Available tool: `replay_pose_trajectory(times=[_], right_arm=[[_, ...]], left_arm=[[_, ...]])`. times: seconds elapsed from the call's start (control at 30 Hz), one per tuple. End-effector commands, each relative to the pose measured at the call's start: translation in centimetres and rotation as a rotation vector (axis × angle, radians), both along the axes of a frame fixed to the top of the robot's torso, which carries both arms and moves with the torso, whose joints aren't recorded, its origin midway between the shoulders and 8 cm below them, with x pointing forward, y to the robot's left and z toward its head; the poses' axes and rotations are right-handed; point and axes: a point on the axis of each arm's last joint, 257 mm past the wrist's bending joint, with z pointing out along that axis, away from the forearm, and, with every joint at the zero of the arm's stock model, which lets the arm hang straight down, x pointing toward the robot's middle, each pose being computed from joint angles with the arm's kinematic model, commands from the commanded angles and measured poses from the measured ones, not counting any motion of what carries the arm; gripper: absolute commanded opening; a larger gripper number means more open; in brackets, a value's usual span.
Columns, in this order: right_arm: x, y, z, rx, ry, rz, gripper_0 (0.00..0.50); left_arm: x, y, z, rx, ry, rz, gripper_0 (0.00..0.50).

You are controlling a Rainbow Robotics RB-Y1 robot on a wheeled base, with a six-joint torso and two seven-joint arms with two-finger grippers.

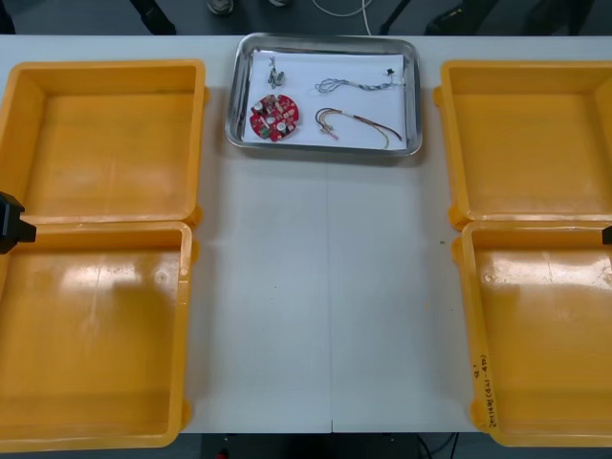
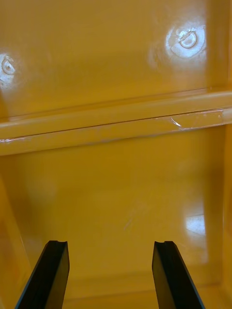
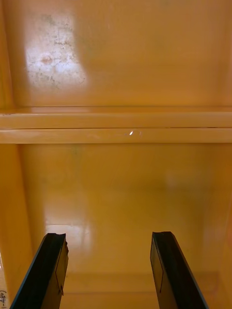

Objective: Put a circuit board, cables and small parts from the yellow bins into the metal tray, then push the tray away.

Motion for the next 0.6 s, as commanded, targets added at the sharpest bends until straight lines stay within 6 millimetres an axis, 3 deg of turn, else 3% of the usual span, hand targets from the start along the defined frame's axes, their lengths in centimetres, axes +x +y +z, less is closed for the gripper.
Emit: replay_pose_trajectory(times=[0.03,0.6], right_arm=[[-0.27,-1.91,1.32,-0.056,-0.018,0.018,0.500],[-0.47,-1.99,1.21,-0.057,-0.010,0.014,0.500]], left_arm=[[-0.34,1.85,1.59,0.099,-0.024,-0.048,0.500],[-0.34,1.85,1.59,0.099,-0.024,-0.048,0.500]])
